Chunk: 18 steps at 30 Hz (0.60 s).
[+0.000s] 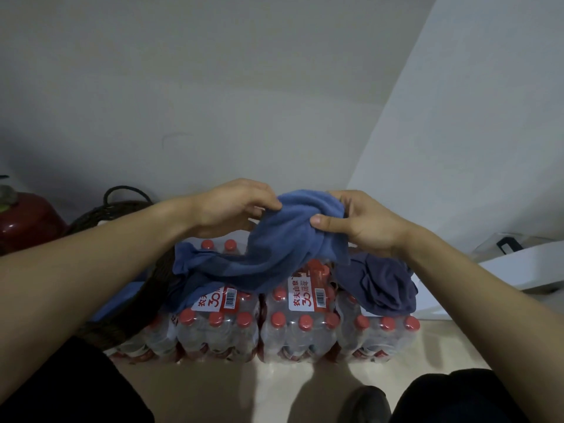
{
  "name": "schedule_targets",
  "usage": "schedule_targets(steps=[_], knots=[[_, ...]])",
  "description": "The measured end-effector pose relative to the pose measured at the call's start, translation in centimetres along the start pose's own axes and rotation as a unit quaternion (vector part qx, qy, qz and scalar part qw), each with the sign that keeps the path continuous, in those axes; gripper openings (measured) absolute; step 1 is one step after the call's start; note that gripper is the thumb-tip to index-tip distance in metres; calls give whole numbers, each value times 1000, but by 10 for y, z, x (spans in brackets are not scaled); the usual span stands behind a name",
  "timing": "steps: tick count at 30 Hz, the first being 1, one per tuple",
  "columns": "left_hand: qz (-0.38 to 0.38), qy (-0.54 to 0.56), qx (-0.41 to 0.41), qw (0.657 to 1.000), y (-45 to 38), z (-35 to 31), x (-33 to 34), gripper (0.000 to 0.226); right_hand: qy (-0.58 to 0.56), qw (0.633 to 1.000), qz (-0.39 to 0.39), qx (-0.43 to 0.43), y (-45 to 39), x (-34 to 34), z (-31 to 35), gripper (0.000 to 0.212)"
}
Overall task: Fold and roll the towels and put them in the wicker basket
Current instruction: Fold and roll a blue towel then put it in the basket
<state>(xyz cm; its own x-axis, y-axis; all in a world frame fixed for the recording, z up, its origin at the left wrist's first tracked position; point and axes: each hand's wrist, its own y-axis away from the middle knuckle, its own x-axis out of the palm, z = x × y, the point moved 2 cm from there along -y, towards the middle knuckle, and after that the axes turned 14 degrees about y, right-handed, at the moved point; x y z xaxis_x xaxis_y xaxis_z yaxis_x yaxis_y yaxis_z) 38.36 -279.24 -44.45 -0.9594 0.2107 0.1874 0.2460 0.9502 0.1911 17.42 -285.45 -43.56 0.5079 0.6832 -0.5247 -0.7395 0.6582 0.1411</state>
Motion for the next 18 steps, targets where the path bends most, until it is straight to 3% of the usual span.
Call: schedule_targets(steps=[3,5,7,12,15,18], knots=[[17,24,-4,1000,0,8,9,6,1,998,-41,-46,-1,4,10,19],[6,50,6,999,-2,7,7,38,10,997,-62,-53,-2,4,15,22],[15,50,21,998,0,0,7,50,18,997,-66,-46,0,1,18,30],[67,-43,1,997,7,-12,3,40,32,999,7,-28,8,-6,23,20],[58,-67,32,996,10,-13,9,20,40,997,62,-19,10,-6,23,16],[49,-56,67,995,10,-14,12,26,31,997,67,-10,10,-8,23,14]])
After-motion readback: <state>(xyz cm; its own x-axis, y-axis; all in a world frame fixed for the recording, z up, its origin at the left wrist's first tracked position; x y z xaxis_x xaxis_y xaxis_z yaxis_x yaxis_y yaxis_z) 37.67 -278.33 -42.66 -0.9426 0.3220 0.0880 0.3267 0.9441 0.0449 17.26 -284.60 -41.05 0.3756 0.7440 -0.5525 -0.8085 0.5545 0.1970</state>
